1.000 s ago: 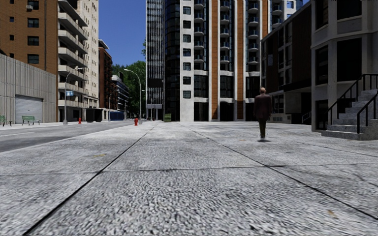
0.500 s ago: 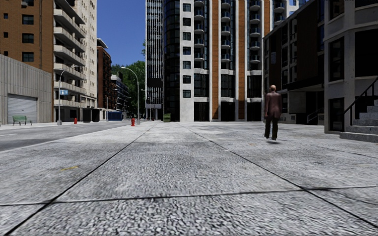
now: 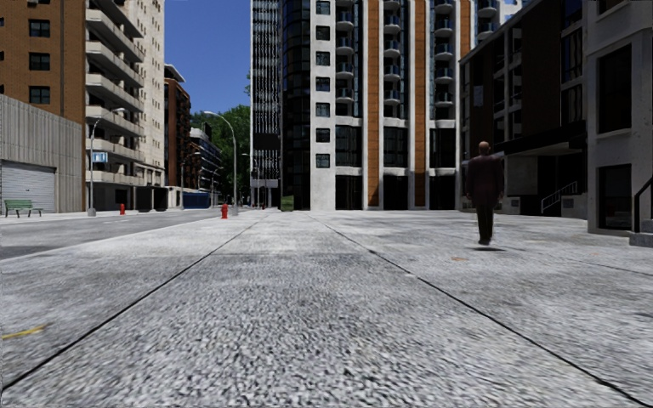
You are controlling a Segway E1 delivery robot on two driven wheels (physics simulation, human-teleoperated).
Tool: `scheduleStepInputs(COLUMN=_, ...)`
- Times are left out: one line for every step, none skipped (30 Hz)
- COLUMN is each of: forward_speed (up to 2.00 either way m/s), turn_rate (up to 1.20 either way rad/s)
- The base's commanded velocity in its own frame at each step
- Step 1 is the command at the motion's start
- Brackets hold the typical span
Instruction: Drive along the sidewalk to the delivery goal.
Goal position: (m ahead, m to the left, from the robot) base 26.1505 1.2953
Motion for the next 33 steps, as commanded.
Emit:
scheduleStepInputs(forward_speed=2.00, turn_rate=0.00)
scheduleStepInputs(forward_speed=2.00, turn_rate=0.00)
scheduleStepInputs(forward_speed=2.00, turn_rate=0.00)
scheduleStepInputs(forward_speed=2.00, turn_rate=0.00)
scheduleStepInputs(forward_speed=2.00, turn_rate=0.00)
scheduleStepInputs(forward_speed=2.00, turn_rate=0.00)
scheduleStepInputs(forward_speed=2.00, turn_rate=0.00)
scheduleStepInputs(forward_speed=2.00, turn_rate=0.00)
scheduleStepInputs(forward_speed=2.00, turn_rate=0.00)
scheduleStepInputs(forward_speed=2.00, turn_rate=0.00)
scheduleStepInputs(forward_speed=2.00, turn_rate=0.00)
scheduleStepInputs(forward_speed=2.00, turn_rate=0.00)
scheduleStepInputs(forward_speed=2.00, turn_rate=0.00)
scheduleStepInputs(forward_speed=2.00, turn_rate=0.00)
scheduleStepInputs(forward_speed=2.00, turn_rate=0.00)
scheduleStepInputs(forward_speed=2.00, turn_rate=0.00)
scheduleStepInputs(forward_speed=2.00, turn_rate=0.00)
scheduleStepInputs(forward_speed=2.00, turn_rate=0.00)
scheduleStepInputs(forward_speed=2.00, turn_rate=0.00)
scheduleStepInputs(forward_speed=2.00, turn_rate=0.00)
scheduleStepInputs(forward_speed=2.00, turn_rate=0.00)
scheduleStepInputs(forward_speed=2.00, turn_rate=0.00)
scheduleStepInputs(forward_speed=2.00, turn_rate=0.00)
scheduleStepInputs(forward_speed=2.00, turn_rate=0.00)
scheduleStepInputs(forward_speed=2.00, turn_rate=0.00)
scheduleStepInputs(forward_speed=2.00, turn_rate=0.00)
scheduleStepInputs(forward_speed=2.00, turn_rate=0.00)
scheduleStepInputs(forward_speed=2.00, turn_rate=0.00)
scheduleStepInputs(forward_speed=2.00, turn_rate=0.00)
scheduleStepInputs(forward_speed=2.00, turn_rate=0.00)
scheduleStepInputs(forward_speed=2.00, turn_rate=0.00)
scheduleStepInputs(forward_speed=2.00, turn_rate=0.00)
scheduleStepInputs(forward_speed=2.00, turn_rate=0.00)
